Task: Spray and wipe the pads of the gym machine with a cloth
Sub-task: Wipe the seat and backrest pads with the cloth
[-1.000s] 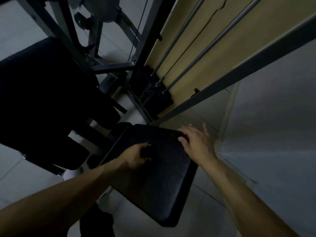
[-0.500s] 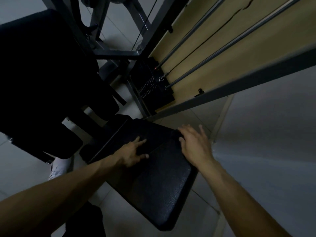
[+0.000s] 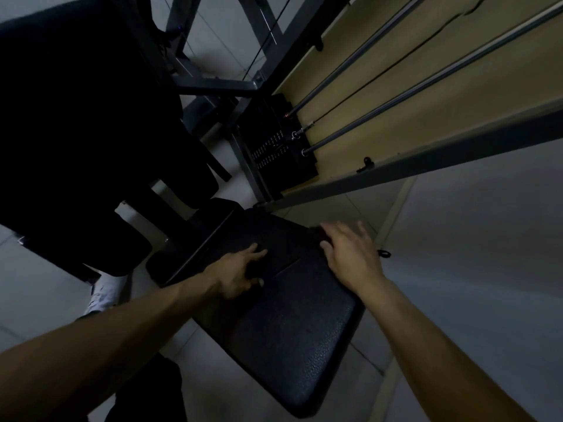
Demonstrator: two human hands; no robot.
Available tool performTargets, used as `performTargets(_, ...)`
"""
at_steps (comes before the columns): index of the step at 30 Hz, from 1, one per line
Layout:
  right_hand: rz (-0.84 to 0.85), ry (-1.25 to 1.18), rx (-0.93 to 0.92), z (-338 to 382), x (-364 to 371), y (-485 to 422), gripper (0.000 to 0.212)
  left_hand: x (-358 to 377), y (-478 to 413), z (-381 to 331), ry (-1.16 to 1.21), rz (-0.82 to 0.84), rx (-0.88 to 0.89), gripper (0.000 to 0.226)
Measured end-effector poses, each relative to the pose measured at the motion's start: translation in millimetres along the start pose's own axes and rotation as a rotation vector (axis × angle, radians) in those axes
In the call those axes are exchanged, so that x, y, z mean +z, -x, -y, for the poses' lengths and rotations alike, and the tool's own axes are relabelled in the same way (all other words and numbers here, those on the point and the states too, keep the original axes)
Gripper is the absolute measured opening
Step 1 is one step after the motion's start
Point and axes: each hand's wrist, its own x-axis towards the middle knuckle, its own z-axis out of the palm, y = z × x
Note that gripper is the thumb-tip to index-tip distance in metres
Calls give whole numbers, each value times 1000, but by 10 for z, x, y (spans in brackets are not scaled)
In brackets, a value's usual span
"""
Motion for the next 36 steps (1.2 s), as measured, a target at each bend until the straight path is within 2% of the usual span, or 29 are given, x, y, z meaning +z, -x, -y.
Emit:
performTargets(2,-9,19,14,173,50,30,40,-23,7,64,57,-3,4,75)
performTargets(5,-16,14,-184,603,221,405,47,-82,-1,139,150,-56,-4,65)
performTargets(7,67,-50,-338,831,301,651,52,-119,-12,157,97,-81,-31,67)
performTargets(9,98,-73,-421,827,283,693,53,-135,-9,172,10,-80,-77,78)
performTargets(11,54,-39,-369,611,248,485,51,-149,-7,206,-22,-51,-146,93)
performTargets(14,-14,19,-126,265,195,27,43,-150,-45,277,39,-13,-239,105)
performTargets(17,-21,18,12,375,250,-89,41,-145,-87,378,106,26,-273,109)
performTargets(19,-1,11,-75,675,350,148,49,-133,-101,423,143,44,-277,109)
performTargets(21,55,-27,-256,1002,445,496,58,-136,-92,430,109,51,-273,107)
performTargets(23,73,-45,-337,1070,433,658,62,-143,-87,410,84,57,-267,104)
performTargets(25,-2,23,-250,860,331,584,62,-153,-73,409,76,73,-259,102)
performTargets(27,-91,90,-67,592,221,503,58,-154,-65,420,75,89,-258,102)
performTargets(29,-105,89,36,598,194,493,58,-146,-80,426,64,89,-259,103)
performTargets(31,-24,77,-21,896,343,534,65,-154,-100,407,50,78,-261,104)
performTargets(33,69,17,-167,1202,496,600,66,-176,-108,387,47,69,-269,104)
performTargets(35,78,-11,-254,1212,508,570,64,-217,-111,370,46,82,-268,99)
performTargets(36,53,9,-238,1102,456,481,65,-246,-117,365,44,88,-262,97)
